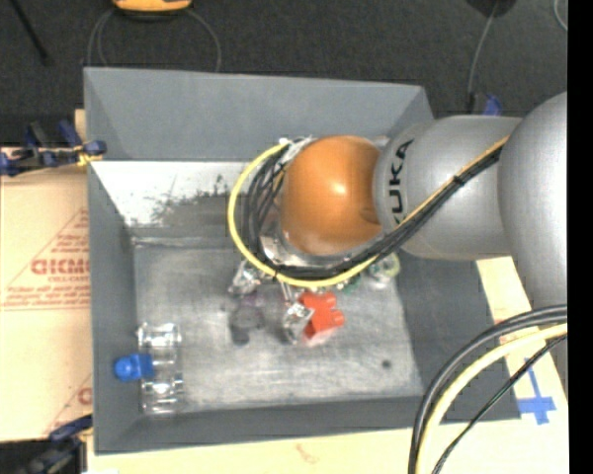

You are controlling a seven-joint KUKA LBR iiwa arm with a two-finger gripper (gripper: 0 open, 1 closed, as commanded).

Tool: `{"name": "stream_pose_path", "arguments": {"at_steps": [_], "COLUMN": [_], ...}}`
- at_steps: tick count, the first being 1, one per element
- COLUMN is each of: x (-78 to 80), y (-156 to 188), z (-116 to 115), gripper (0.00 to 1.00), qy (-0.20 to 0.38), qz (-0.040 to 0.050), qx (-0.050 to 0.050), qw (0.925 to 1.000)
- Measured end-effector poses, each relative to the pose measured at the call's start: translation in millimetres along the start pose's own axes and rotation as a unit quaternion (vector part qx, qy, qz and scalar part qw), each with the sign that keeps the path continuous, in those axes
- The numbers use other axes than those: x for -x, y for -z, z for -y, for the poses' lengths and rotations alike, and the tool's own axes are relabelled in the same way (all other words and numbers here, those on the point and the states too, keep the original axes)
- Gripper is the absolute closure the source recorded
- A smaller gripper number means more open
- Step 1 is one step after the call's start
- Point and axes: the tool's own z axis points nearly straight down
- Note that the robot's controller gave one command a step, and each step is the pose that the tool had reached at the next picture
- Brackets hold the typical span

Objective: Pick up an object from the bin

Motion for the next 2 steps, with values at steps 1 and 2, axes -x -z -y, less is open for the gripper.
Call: {"name": "stream_pose_path", "arguments": {"at_steps": [1, 2], "x": [1.3, 5.1], "y": [1.5, 114.3], "z": [0.0, 5.5], "gripper": [1.0, 1.0], "qy": [-0.002, -0.008], "qz": [0.0016, 0.0024], "qx": [0.001, -0.003], "qw": [1.0, 1.0]}}
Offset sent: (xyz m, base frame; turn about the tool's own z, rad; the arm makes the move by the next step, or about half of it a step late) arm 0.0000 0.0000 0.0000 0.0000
